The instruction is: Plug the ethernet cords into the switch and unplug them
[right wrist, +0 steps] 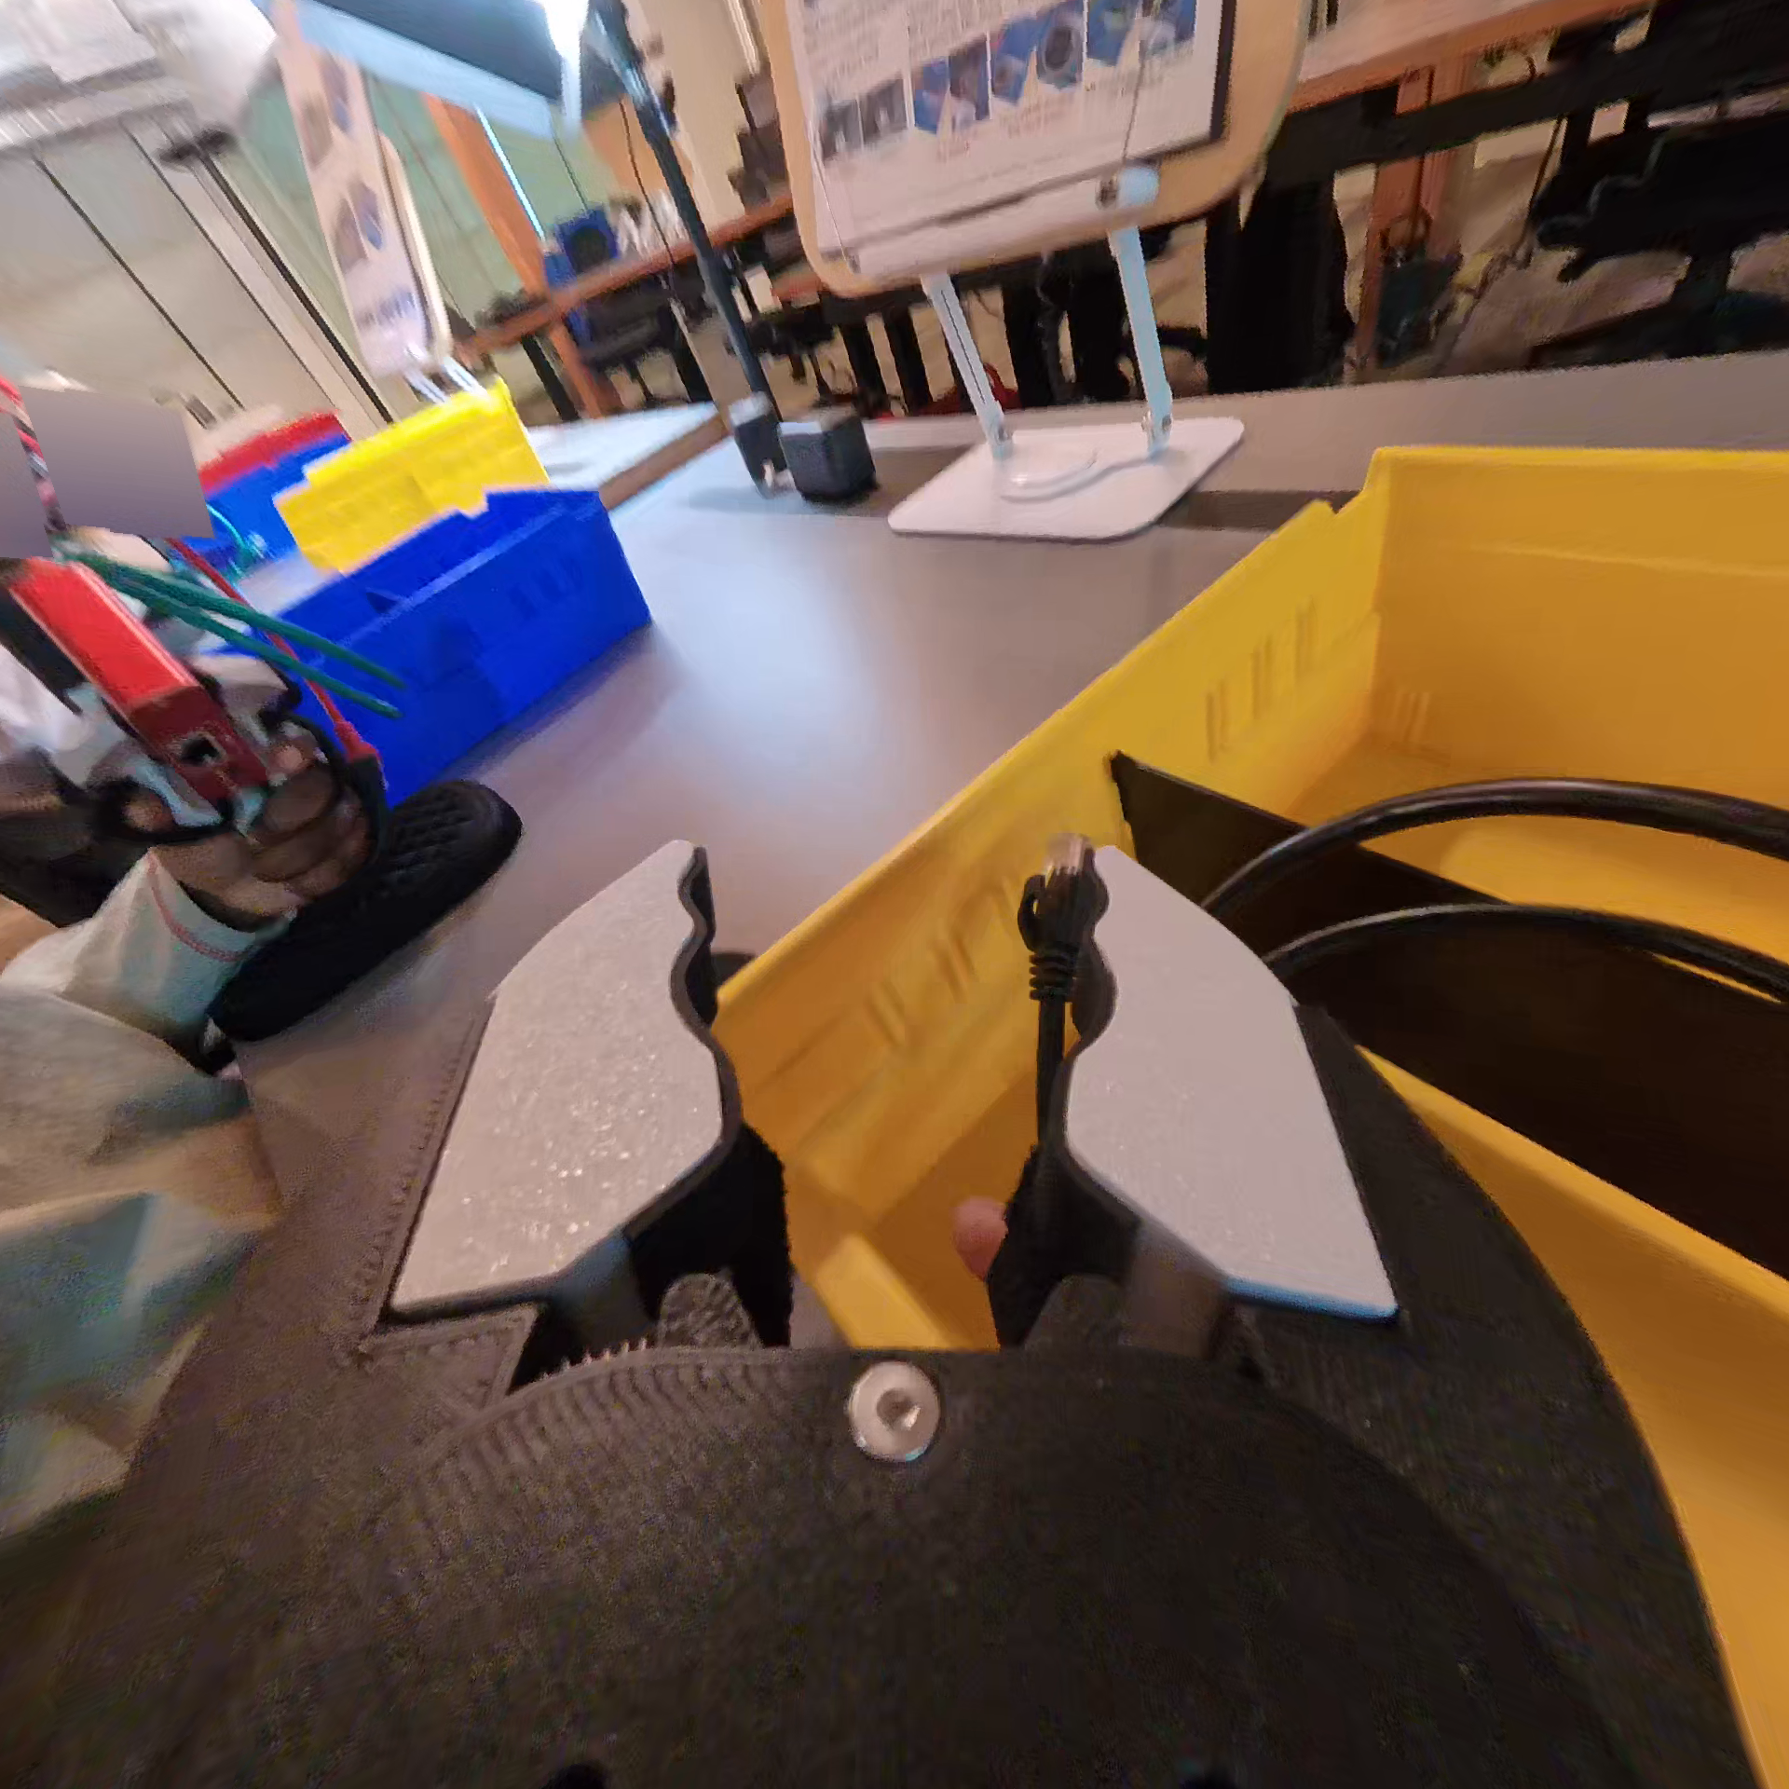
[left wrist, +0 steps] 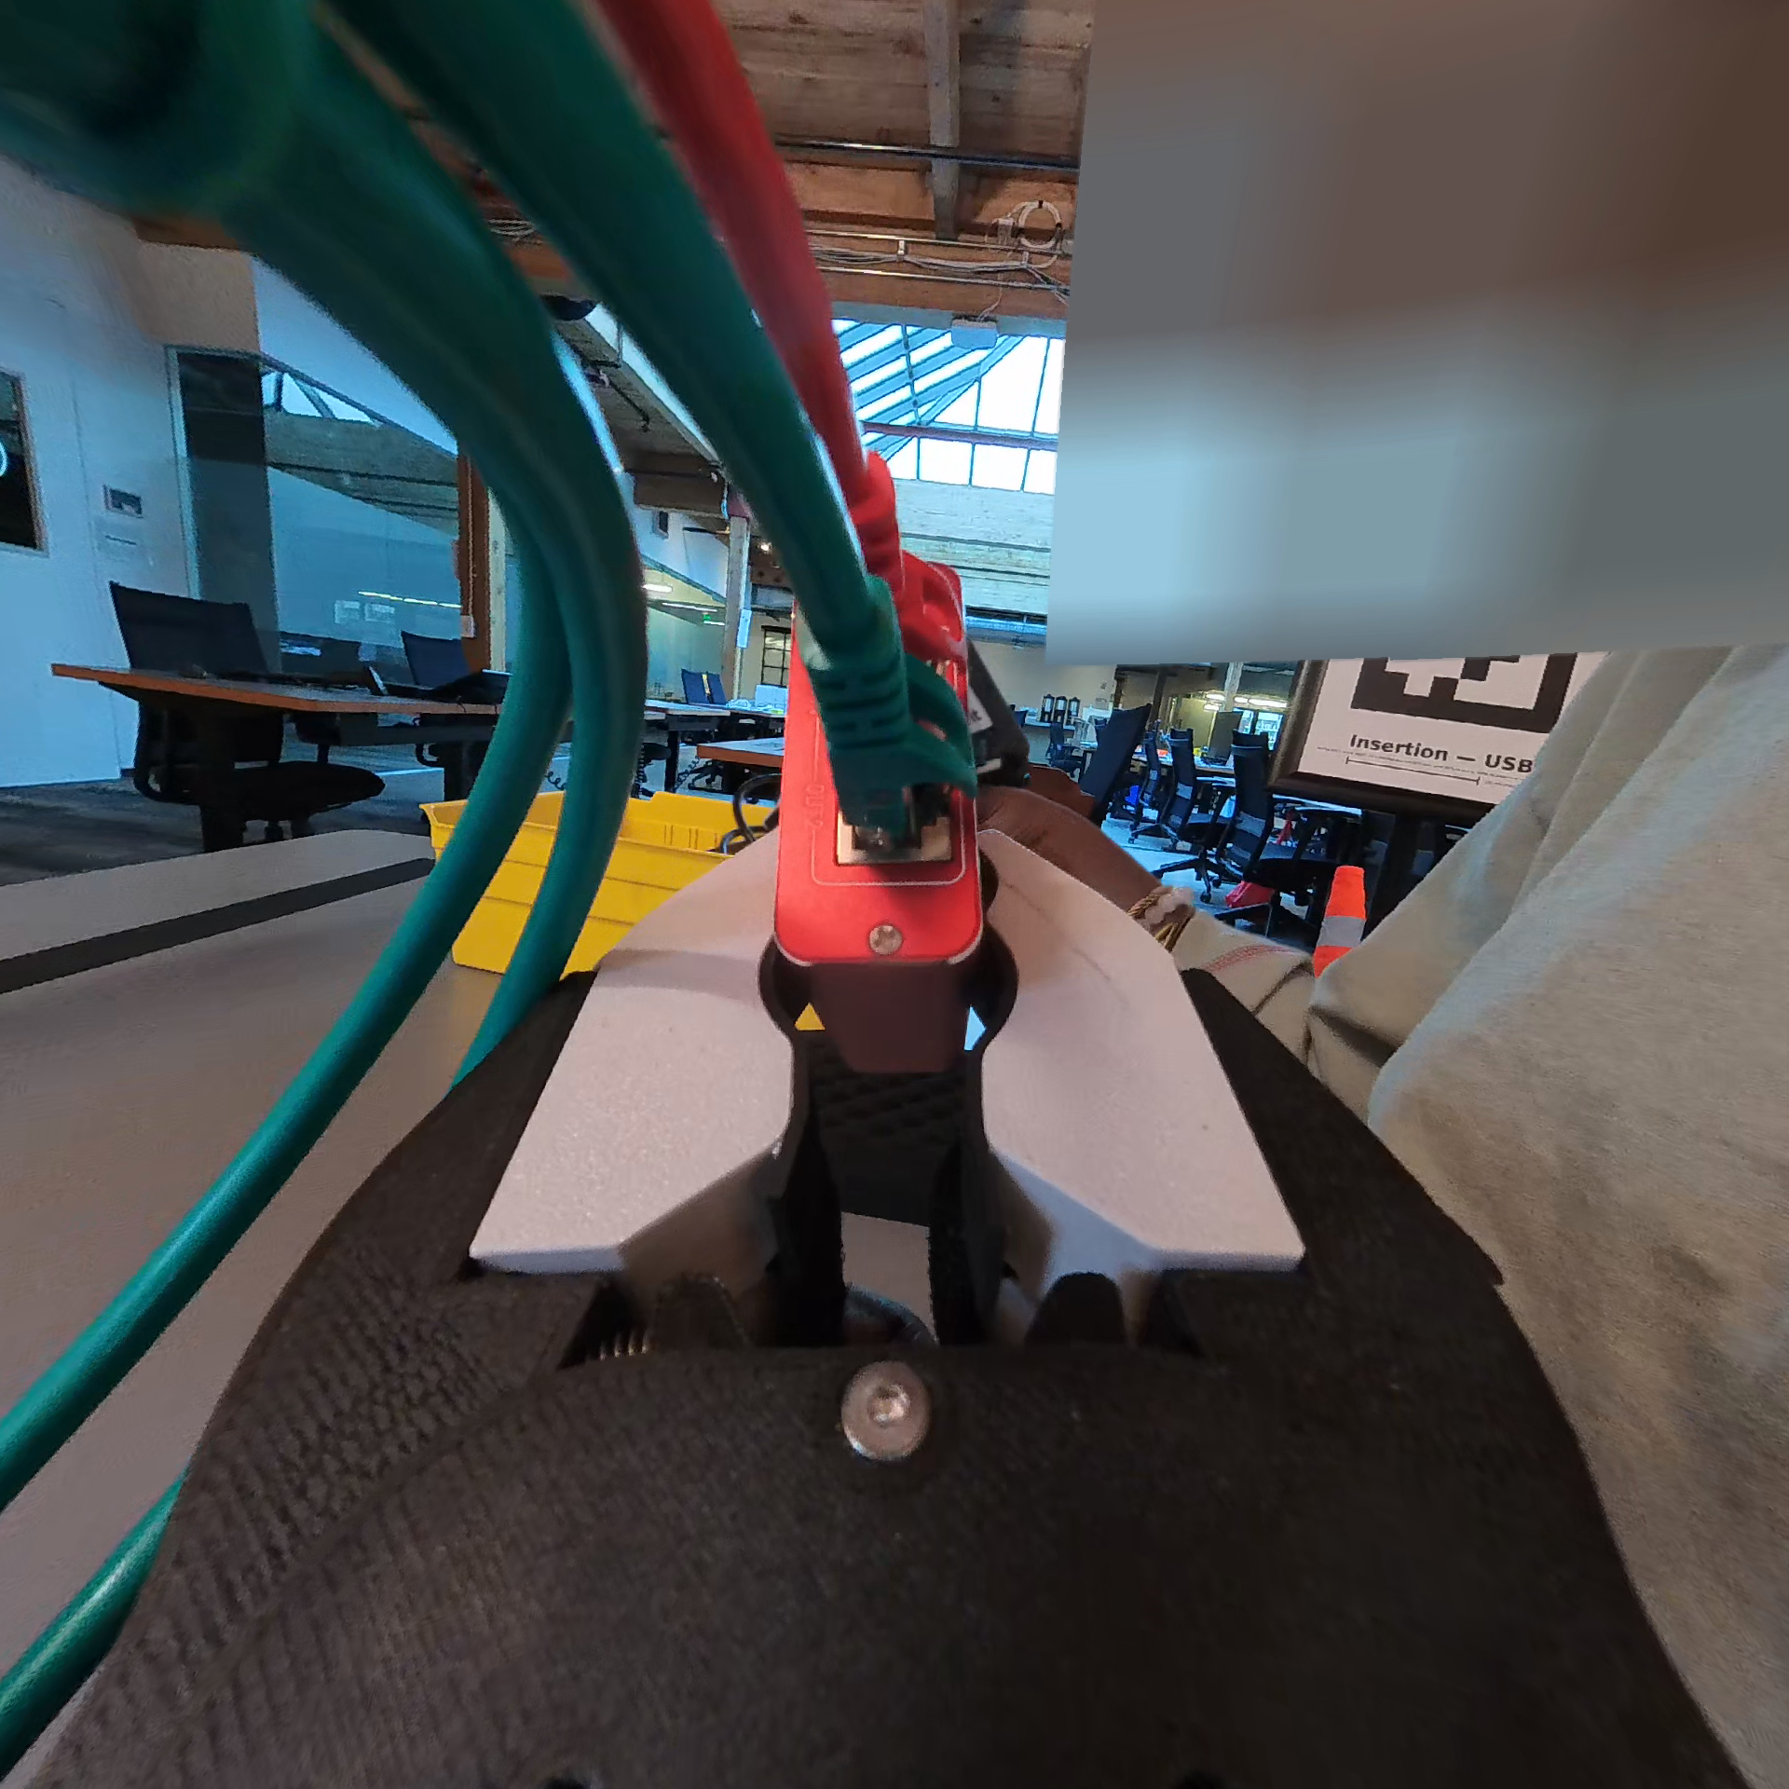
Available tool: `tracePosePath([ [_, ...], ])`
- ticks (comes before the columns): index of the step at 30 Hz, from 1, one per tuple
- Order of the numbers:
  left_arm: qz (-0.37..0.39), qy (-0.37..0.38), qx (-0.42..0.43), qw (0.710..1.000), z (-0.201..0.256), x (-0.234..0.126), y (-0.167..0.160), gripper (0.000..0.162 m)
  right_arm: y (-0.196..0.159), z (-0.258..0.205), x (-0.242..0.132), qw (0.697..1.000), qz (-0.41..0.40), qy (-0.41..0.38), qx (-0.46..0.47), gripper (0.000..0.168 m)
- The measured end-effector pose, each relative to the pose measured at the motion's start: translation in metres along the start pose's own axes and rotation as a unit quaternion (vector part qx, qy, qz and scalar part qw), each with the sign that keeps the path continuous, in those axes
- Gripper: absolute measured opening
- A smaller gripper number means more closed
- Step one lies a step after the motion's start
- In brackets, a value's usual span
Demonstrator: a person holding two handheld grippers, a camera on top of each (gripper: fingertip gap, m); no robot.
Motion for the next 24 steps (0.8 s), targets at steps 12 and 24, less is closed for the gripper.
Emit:
tracePosePath([
  [12,-0.010,0.004,-0.003,1.000,0.000,0.001,-0.001,0.029,-0.021,-0.015,-0.038,0.840,-0.406,-0.343,-0.111,0.045],
  [24,-0.014,0.005,-0.005,1.000,-0.001,0.001,-0.001,0.029,-0.036,0.000,-0.068,0.899,-0.203,-0.353,0.160,0.051],
])
Point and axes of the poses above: each gripper's, where its closed fingertips meet, x out along the fingers, y out of its top, z = x × y across the jaws, the point moved 10 cm from there along -x, back along the fingers, and after that the axes turned 15 degrees about -z, right-handed, at the moved point
